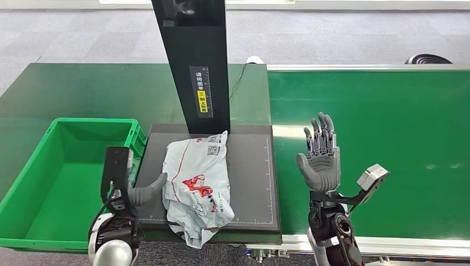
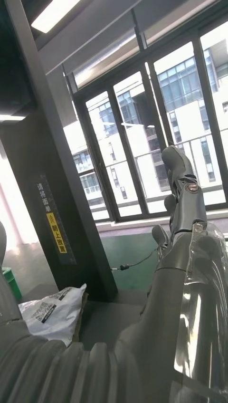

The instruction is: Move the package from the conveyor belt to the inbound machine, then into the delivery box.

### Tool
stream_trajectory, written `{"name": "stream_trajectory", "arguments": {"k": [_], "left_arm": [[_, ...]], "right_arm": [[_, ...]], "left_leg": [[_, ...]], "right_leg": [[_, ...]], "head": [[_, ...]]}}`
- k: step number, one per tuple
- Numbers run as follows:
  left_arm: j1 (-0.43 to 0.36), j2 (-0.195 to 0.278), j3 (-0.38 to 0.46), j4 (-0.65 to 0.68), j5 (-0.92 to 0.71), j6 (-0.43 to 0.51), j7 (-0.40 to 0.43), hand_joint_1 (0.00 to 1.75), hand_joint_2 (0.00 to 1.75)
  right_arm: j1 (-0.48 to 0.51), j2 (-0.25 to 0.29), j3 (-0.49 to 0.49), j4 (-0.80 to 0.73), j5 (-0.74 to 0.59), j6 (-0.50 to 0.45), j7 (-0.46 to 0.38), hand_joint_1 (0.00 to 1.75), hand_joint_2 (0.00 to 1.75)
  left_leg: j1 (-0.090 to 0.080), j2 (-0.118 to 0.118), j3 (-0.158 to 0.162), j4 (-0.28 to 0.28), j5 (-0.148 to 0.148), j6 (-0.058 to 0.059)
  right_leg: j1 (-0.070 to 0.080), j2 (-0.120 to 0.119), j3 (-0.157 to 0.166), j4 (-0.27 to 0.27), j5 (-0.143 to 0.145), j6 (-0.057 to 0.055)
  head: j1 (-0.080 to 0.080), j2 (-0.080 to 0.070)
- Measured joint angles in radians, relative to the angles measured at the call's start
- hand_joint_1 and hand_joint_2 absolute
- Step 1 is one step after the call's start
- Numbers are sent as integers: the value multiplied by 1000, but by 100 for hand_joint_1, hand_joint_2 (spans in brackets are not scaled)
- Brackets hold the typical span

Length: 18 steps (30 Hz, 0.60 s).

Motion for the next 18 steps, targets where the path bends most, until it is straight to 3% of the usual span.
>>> {"name": "stream_trajectory", "arguments": {"k": [12, 18], "left_arm": [[-77, 17, -275, 197, 13, -102, 0, 0, 175], [-101, 22, -366, 286, 16, -164, -2, 0, 175]], "right_arm": [[39, 7, -64, -30, 18, 2, 25, 0, 175], [52, 7, -91, -43, 18, 9, 27, 0, 175]], "left_leg": [[0, 1, 0, 0, 0, 0], [0, 0, 0, 0, 0, 0]], "right_leg": [[0, 0, 0, 0, 0, 0], [0, 0, 0, 0, 0, 0]], "head": [[0, 0], [0, 0]]}}
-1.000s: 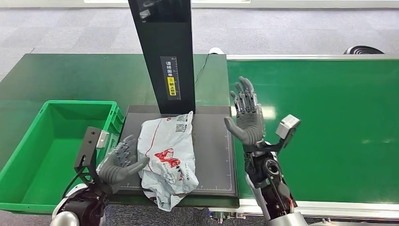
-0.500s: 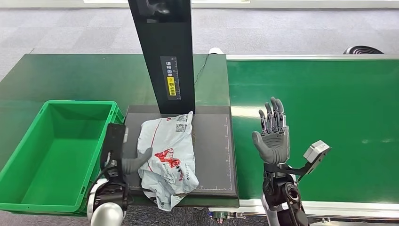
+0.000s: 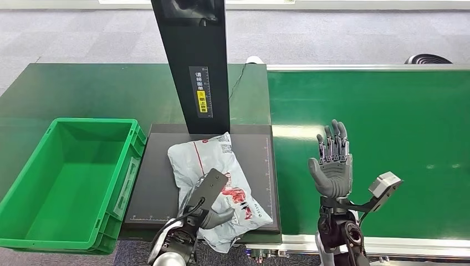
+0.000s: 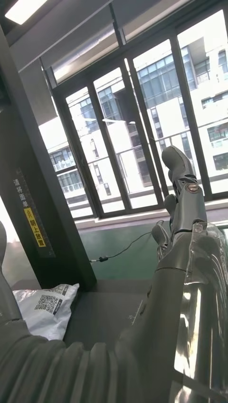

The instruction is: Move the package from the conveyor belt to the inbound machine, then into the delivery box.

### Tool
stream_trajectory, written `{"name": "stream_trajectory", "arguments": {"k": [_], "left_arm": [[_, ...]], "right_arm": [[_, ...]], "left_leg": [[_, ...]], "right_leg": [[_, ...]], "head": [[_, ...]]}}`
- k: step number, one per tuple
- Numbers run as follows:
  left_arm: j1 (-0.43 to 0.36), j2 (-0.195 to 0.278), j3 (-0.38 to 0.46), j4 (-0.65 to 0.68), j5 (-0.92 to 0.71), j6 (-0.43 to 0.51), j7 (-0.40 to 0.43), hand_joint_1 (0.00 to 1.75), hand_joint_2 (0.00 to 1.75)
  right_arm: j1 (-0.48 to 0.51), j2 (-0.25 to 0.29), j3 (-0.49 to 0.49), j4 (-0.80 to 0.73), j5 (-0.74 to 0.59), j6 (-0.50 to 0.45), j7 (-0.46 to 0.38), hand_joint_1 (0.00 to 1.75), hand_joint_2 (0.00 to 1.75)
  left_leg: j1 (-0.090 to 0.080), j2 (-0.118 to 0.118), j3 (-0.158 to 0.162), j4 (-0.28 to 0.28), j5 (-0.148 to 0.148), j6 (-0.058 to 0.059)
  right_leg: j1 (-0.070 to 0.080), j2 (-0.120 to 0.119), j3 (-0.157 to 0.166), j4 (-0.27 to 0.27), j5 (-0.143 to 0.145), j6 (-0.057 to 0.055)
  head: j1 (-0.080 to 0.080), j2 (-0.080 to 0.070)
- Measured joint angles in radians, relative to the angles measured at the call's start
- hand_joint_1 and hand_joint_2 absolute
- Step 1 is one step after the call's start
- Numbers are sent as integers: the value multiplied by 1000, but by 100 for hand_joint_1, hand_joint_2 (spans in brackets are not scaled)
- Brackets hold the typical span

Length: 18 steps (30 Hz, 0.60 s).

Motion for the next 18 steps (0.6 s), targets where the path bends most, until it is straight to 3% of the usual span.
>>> {"name": "stream_trajectory", "arguments": {"k": [3, 7, 11, 18], "left_arm": [[-17, 1, -21, 52, -8, -18, -40, 0, 175], [-37, 1, -41, 134, -26, -28, -165, 0, 175], [-53, 0, -56, 223, -43, -30, -327, 171, 175], [-83, -1, -69, 367, -60, -34, -625, 175, 175]], "right_arm": [[8, 2, -10, -12, 0, 7, 1, 0, 175], [15, 6, -17, -26, 5, 13, 2, 0, 175], [16, 9, -22, -40, 8, 21, 6, 0, 175], [23, 16, -25, -74, 15, 30, 8, 0, 175]], "left_leg": [[0, 0, 1, 0, 0, 0], [0, 0, 1, 0, 0, 0], [0, -1, 3, 0, 0, 0], [0, -1, 4, 0, 0, 0]], "right_leg": [[0, 0, 1, 0, 0, 0], [0, 0, 2, 0, 0, 0], [0, 0, 4, 0, 0, 0], [-1, -1, 5, 0, 0, 1]], "head": [[0, 0], [0, 0], [0, 0], [0, 0]]}}
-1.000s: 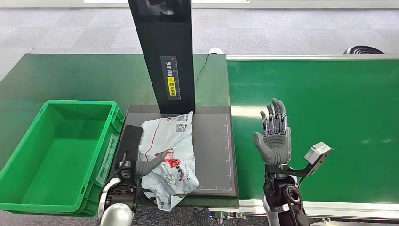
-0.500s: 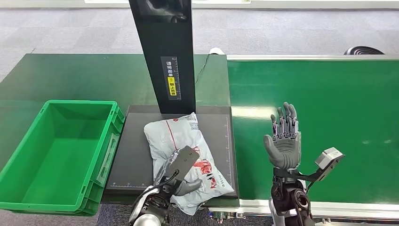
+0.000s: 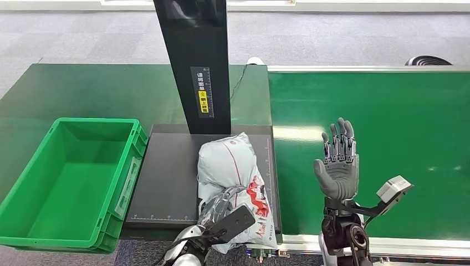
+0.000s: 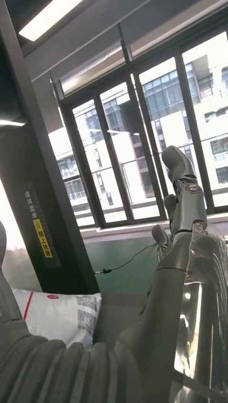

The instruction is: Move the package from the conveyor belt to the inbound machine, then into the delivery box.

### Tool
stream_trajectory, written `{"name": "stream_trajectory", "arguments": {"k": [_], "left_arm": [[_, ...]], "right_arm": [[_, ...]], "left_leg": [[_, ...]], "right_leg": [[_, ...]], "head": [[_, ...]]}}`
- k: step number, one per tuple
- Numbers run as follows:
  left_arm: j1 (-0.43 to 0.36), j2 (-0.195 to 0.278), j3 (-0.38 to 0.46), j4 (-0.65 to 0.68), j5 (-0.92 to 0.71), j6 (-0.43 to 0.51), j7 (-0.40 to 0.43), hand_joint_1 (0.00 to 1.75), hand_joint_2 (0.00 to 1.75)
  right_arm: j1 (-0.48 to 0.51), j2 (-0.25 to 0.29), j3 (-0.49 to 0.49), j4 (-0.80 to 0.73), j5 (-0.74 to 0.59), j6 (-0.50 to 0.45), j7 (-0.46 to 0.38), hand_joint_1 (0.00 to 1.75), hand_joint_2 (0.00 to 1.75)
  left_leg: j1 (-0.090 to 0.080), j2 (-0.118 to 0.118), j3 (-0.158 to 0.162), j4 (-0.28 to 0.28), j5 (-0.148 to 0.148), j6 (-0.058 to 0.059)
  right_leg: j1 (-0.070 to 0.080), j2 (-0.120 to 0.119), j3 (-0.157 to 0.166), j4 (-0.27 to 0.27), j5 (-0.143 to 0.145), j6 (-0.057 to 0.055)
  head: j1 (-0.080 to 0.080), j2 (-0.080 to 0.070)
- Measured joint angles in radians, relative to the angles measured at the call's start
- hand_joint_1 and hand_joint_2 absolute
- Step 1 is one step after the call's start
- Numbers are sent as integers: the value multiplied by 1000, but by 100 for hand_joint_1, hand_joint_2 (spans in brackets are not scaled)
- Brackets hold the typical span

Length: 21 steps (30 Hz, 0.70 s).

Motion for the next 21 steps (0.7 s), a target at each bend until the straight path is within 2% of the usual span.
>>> {"name": "stream_trajectory", "arguments": {"k": [6, 11, 16, 21], "left_arm": [[-9, 0, -4, 72, 1, -7, -221, 175, 175], [-11, 0, -4, 113, 2, -9, -340, 175, 175], [-12, 1, -3, 138, 3, -6, -418, 175, 175], [-12, 1, -2, 151, 3, -5, -451, 175, 175]], "right_arm": [[5, 3, -2, -25, 1, 1, 0, 0, 175], [10, 8, -7, -41, 8, 9, 1, 0, 175], [12, 8, -9, -51, 11, 15, 3, 0, 175], [15, 8, -10, -57, 11, 15, 3, 0, 175]], "left_leg": [[0, 0, -1, 0, 0, 0], [0, 0, -1, 0, 0, 0], [0, 0, -1, 0, 0, 0], [0, 0, -2, 0, 0, 0]], "right_leg": [[0, 0, -1, 0, 0, 0], [0, 0, -1, 0, 0, 0], [0, 0, -1, 0, 0, 0], [0, 0, -1, 0, 0, 0]], "head": [[0, 0], [0, 0], [0, 0], [0, 0]]}}
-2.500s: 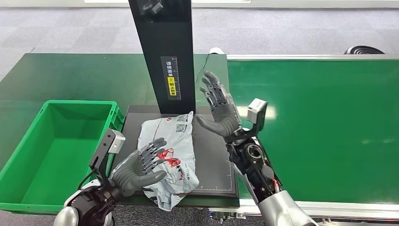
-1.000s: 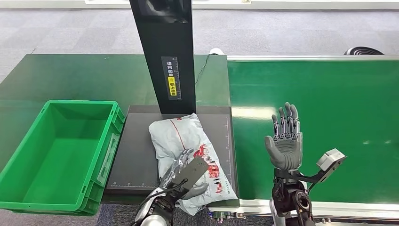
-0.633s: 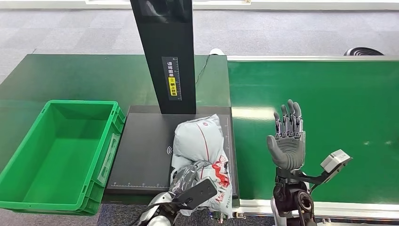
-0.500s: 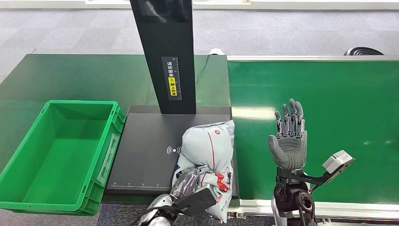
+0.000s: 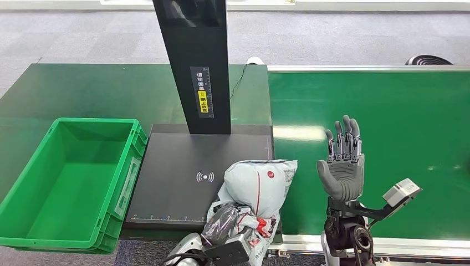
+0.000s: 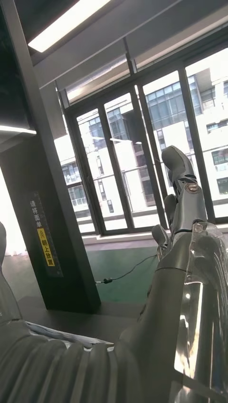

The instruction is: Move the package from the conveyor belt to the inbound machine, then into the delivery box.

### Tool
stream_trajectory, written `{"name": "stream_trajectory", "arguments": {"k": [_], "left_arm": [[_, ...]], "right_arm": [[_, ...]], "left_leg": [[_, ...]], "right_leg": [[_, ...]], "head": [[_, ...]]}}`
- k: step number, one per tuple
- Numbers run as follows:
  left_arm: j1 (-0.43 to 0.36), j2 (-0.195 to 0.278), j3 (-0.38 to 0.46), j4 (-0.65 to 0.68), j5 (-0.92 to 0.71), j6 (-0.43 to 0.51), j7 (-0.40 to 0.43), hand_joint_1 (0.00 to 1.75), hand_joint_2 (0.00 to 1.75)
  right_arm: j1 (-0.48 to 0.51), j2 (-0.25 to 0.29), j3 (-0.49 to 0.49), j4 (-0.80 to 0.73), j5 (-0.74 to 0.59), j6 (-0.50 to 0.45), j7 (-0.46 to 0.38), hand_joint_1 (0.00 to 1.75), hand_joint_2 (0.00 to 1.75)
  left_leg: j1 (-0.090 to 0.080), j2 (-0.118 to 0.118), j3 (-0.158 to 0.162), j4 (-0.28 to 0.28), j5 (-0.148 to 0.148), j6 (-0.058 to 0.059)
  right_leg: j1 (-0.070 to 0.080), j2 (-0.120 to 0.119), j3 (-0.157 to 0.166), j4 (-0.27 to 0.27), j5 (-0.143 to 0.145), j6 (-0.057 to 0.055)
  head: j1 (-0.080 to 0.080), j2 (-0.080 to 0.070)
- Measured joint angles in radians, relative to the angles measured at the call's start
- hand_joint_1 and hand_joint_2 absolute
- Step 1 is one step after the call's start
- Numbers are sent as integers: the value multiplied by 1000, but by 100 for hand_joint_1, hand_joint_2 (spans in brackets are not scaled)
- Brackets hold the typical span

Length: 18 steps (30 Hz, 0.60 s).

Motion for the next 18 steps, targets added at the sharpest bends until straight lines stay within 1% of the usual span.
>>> {"name": "stream_trajectory", "arguments": {"k": [6, 9, 11, 13, 15, 16, 18], "left_arm": [[0, 0, 0, 6, 3, 2, -16, 175, 175], [1, 0, 6, 6, 24, 22, -21, 175, 175], [9, 1, 22, -9, 61, 46, -20, 175, 175], [23, 4, 54, -56, 122, 72, 1, 175, 175], [41, 11, 100, -134, 198, 95, 68, 175, 175], [51, 16, 127, -183, 235, 106, 123, 175, 175], [71, 26, 186, -293, 305, 127, 270, 175, 175]], "right_arm": [[0, 0, -1, -1, 0, 0, 0, 0, 175], [0, 0, -1, -1, 1, 0, 1, 0, 175], [1, 0, -1, -1, 2, -1, 3, 0, 175], [4, 0, -2, -1, 4, -7, 5, 0, 175], [11, 0, -2, -1, 2, -19, 6, 0, 175], [16, -1, -2, -1, 0, -26, 5, 0, 175], [32, -1, -3, -3, -5, -35, 2, 0, 175]], "left_leg": [[0, 0, 0, 0, 0, 0], [0, 0, 0, 0, 0, 0], [0, 0, -1, 0, 0, 0], [0, 0, -1, 0, 0, 0], [0, 0, -1, 0, 0, 0], [1, 0, -2, 0, 0, 0], [1, 0, -2, 0, 0, 0]], "right_leg": [[0, 0, 0, 0, 0, 0], [0, 0, 0, 0, 0, 0], [0, 0, -1, 0, 0, 0], [0, 1, -2, 0, 0, 0], [1, 1, -2, 0, 0, 0], [1, 1, -3, 0, 0, 0], [1, 0, -3, 0, 0, 0]], "head": [[0, 0], [0, 0], [0, 0], [0, 0], [0, 0], [0, 0], [0, 0]]}}
